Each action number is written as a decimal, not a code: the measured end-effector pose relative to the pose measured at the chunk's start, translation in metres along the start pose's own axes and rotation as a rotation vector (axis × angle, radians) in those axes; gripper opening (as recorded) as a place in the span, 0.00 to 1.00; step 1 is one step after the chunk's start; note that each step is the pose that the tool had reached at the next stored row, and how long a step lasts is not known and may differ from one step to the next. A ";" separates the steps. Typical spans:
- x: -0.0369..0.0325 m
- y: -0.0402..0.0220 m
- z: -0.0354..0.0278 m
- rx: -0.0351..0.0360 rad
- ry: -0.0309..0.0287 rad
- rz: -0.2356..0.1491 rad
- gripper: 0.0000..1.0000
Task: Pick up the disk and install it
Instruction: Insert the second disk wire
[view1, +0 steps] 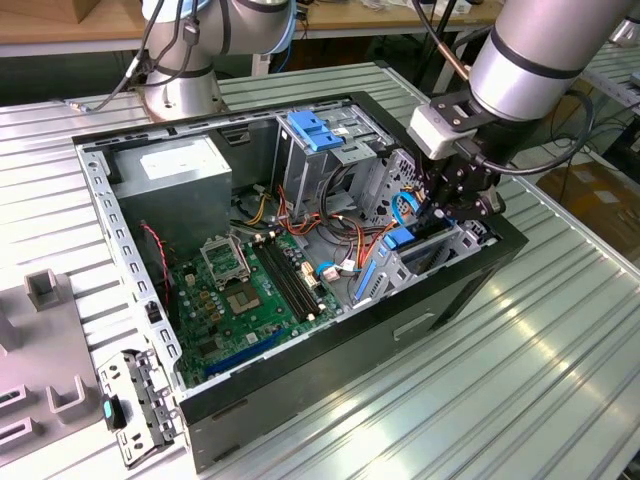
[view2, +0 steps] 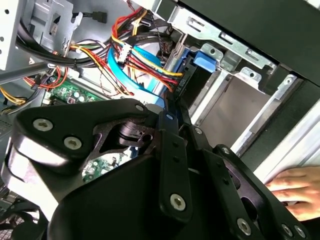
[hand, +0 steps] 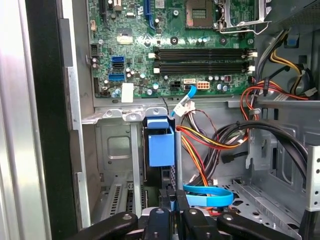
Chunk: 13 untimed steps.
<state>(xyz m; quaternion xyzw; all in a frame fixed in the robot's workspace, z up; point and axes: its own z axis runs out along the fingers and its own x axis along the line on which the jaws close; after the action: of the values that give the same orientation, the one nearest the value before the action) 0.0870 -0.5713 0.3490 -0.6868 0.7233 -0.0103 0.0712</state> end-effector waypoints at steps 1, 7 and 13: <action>0.0000 -0.0002 -0.0004 -0.0001 -0.0001 0.000 0.16; 0.0003 -0.0002 0.0010 -0.0001 -0.0026 0.000 0.16; 0.0008 0.0002 0.0040 -0.0004 -0.0092 0.001 0.16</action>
<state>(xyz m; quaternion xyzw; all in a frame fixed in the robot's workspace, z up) 0.0872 -0.5717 0.3450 -0.6865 0.7233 -0.0070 0.0744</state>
